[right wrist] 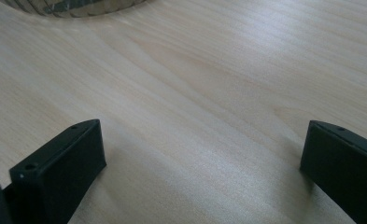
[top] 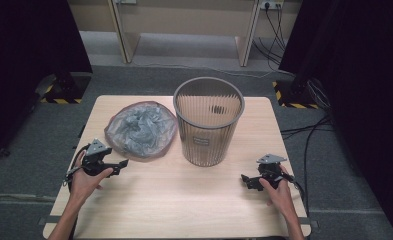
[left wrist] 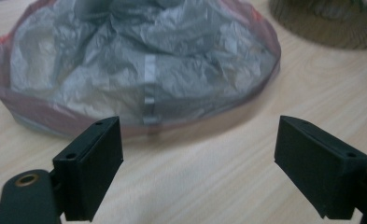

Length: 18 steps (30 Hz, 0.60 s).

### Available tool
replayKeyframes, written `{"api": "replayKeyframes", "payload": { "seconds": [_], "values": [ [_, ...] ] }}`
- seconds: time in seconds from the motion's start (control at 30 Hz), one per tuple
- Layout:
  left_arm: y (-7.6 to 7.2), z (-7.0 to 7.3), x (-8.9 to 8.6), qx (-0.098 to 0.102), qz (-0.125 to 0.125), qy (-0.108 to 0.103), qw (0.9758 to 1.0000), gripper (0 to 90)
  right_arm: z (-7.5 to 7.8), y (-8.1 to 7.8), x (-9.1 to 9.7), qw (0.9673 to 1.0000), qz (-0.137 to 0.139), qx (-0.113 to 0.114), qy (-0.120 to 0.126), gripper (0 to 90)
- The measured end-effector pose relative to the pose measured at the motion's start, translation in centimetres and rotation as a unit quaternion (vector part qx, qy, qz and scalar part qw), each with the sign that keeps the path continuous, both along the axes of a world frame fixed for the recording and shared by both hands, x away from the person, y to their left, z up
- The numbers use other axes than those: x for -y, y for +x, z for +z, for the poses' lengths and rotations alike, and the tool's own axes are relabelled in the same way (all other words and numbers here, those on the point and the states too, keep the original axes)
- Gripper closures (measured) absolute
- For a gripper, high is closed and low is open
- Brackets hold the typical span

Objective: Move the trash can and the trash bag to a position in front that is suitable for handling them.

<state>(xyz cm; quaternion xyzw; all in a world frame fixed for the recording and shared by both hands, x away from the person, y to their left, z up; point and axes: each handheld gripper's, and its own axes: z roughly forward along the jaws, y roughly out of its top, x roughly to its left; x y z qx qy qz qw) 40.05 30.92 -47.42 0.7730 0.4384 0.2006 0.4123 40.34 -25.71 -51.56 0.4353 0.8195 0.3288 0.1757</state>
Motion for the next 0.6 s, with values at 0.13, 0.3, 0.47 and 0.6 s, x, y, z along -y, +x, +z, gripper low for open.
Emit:
{"api": "replayKeyframes", "payload": {
  "seconds": [0.13, 0.3, 0.47, 0.6],
  "values": [
    [1.3, 1.0, 0.7, 0.001, 0.001, -0.011, 0.9999, 14.7, 0.0, 0.0, 0.0, 1.0000, 0.001, 0.000, 0.000, 0.1],
    [3.0, 1.9, 1.4, 0.004, 0.014, -0.021, 0.9997, 14.8, 0.0, 0.0, 0.0, 1.0000, 0.002, 0.001, 0.000, 0.0],
    [5.0, 2.6, 1.8, 0.000, 0.036, -0.018, 0.9992, 14.8, 0.0, 0.0, -0.1, 1.0000, 0.003, 0.000, 0.001, 0.1],
    [6.7, 2.9, 2.0, -0.002, 0.048, -0.025, 0.9985, 15.3, 0.0, 0.0, -0.1, 1.0000, 0.005, -0.001, 0.000, 0.0]
  ]
}}
